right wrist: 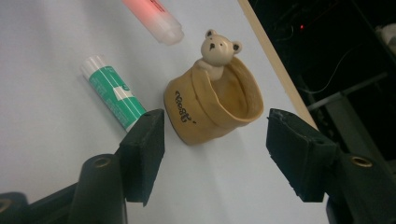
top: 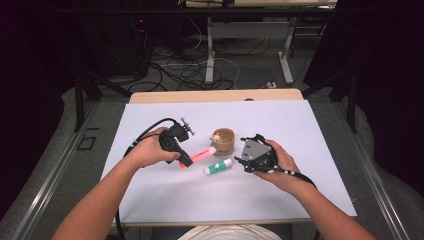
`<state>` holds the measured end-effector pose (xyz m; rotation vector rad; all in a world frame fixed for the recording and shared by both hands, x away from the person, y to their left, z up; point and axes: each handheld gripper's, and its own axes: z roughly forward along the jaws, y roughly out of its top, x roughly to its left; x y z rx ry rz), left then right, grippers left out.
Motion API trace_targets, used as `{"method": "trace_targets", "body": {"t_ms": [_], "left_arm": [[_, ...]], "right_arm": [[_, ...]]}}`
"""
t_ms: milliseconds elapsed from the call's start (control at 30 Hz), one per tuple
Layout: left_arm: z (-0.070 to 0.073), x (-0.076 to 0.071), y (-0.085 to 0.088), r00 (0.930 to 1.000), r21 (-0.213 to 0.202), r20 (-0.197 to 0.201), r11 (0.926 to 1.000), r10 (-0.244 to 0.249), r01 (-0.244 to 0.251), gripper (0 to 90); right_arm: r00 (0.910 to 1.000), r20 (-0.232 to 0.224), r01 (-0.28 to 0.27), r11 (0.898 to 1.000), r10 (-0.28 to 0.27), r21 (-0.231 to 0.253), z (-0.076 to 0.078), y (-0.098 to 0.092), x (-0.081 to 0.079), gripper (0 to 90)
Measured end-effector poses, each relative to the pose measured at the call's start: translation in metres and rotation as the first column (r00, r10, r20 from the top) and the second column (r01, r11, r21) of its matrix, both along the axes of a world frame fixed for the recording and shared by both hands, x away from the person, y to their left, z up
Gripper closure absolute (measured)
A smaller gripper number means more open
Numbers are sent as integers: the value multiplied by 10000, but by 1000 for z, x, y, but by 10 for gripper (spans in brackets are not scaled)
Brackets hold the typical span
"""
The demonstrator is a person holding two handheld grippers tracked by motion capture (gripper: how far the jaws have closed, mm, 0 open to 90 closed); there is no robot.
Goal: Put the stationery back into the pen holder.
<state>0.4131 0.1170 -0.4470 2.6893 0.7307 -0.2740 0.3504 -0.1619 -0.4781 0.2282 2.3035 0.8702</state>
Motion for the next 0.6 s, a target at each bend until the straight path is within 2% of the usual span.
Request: {"method": "trace_targets", "body": {"t_ms": [33,100,200,300,367,433,500,533,567,600], "left_arm": [[-1,0,-1,10000,-100,14,9999,25,-25,665],[-3,1,-3,9998,-130,-174,9998,113,-115,665],[-5,2,-6,9998,-97,-163,9999,85,-87,665],[-5,3,-9,9996,-5,-280,10000,56,-56,665],[-5,3,-12,9993,-57,-346,9998,162,-164,665],[-6,3,-14,9993,-39,-355,9999,148,-150,665],[-7,3,-17,9990,-13,-421,9999,158,-159,665],[-8,3,-18,9990,-21,-432,9999,138,-139,665],[-8,4,-19,9991,9,-419,10000,27,-27,665],[-8,3,-20,9986,57,-520,9999,94,-91,665]], "right_arm": [[9993,267,-258,9995,262,-174,0,2,0,379],[9977,481,-447,9981,467,-423,-2,6,-3,392],[9934,798,-754,9936,822,-845,-4,12,-8,398],[9858,1124,-1110,9863,1248,-1220,-7,18,-11,413],[9777,1367,-1332,9742,1592,-1820,-7,20,-13,415],[9734,1500,-1447,9723,1731,-1835,-10,24,-15,415],[9645,1691,-1619,9599,2030,-2287,-10,28,-15,415],[9688,1639,-1480,9642,1861,-2202,-13,29,-17,417],[9670,1703,-1490,9628,1895,-2256,-14,30,-19,434],[9682,1557,-1541,9573,1957,-2446,-14,31,-20,447]]}}
